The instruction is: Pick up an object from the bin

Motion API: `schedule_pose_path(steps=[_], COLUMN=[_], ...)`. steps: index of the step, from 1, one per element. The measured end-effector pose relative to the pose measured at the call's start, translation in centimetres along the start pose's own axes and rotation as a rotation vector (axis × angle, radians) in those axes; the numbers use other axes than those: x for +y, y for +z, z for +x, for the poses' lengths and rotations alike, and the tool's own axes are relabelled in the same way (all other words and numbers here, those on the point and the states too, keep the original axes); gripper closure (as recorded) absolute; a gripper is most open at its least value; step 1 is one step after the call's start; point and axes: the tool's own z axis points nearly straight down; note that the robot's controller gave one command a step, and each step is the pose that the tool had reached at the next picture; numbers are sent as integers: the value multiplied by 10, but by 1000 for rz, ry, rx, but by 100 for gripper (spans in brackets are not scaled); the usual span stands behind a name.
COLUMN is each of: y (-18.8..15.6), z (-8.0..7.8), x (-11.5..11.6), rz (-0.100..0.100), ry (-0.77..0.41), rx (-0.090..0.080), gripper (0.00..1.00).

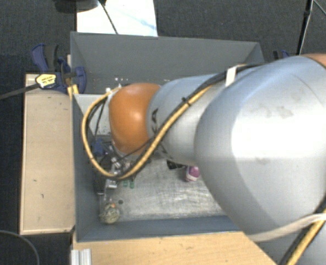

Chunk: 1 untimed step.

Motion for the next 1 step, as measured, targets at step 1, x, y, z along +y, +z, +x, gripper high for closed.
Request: schedule_pose_path(steps=[1], y=[-169], z=[-12], x=[-47], rz=[-6], ry=[-132], rx=[-10], gripper=[100])
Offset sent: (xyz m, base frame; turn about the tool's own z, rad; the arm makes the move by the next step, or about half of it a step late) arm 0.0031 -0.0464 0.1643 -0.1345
